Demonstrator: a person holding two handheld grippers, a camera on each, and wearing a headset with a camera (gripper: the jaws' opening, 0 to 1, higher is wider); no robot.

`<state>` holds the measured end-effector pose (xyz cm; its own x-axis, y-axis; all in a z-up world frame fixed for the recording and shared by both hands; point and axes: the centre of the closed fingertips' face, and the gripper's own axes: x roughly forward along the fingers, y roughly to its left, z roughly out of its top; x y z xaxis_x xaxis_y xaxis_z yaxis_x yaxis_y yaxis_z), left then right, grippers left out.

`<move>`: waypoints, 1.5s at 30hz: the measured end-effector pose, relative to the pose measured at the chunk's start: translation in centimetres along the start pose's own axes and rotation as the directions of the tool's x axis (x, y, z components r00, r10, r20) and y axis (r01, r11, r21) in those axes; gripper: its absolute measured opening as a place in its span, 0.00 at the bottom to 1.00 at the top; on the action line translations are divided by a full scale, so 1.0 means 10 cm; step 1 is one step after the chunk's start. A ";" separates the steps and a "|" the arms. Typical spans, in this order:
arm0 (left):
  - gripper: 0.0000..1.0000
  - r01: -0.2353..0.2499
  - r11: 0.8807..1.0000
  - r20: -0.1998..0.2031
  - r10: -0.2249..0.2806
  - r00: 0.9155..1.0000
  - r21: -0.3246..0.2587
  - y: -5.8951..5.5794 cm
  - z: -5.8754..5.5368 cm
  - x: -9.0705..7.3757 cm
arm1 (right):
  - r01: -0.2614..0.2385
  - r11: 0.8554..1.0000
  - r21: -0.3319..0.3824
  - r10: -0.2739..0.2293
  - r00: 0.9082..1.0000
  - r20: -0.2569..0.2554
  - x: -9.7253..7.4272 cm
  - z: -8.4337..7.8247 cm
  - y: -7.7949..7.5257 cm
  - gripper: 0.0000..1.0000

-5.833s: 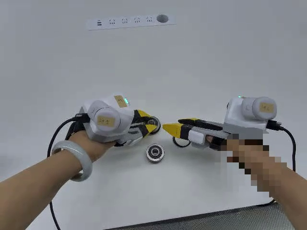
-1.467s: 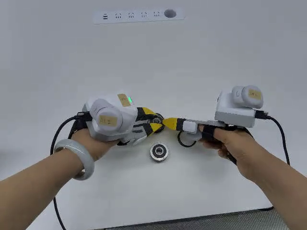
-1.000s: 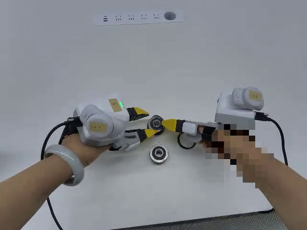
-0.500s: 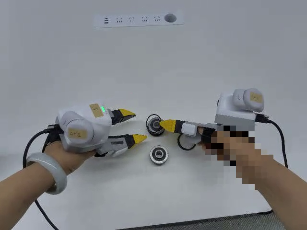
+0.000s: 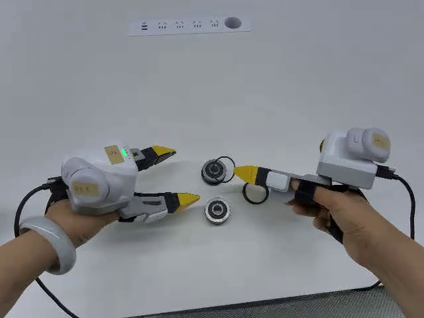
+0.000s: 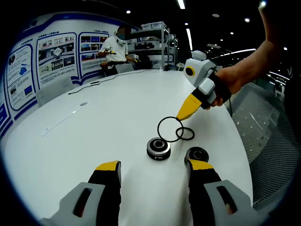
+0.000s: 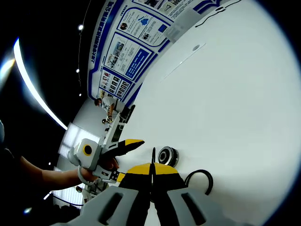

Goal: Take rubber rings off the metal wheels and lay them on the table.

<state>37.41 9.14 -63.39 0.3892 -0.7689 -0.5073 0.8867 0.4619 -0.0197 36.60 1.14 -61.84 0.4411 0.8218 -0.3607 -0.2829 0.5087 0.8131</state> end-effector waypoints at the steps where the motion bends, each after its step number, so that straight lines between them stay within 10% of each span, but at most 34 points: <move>1: 0.59 -0.003 1.000 -0.004 0.003 1.000 -0.002 0.01 -0.01 0.00 | 0.004 1.000 0.005 -0.004 1.000 0.001 -0.03 -0.01 -0.02 0.02; 21: 0.55 -0.024 1.000 -0.022 0.023 0.999 -0.011 0.05 -0.07 -0.01 | 0.123 0.989 0.086 -0.123 0.992 -0.009 -0.29 -0.22 -0.40 0.02; 34: 0.52 -0.013 1.000 -0.033 0.013 0.999 -0.011 0.03 -0.07 0.01 | 0.179 0.971 -0.158 -0.191 0.979 -0.066 -0.35 -0.24 -0.42 0.12; 45: 0.46 0.007 1.000 -0.015 -0.007 1.000 0.001 0.02 0.03 0.12 | 0.182 0.964 -0.191 -0.195 0.980 -0.046 -0.35 -0.12 -0.42 0.14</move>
<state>38.10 8.24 -63.76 0.3794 -0.7653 -0.5199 0.8897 0.4561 -0.0222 35.28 -3.52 -64.52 0.4477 0.7181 -0.5328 -0.3555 0.6896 0.6309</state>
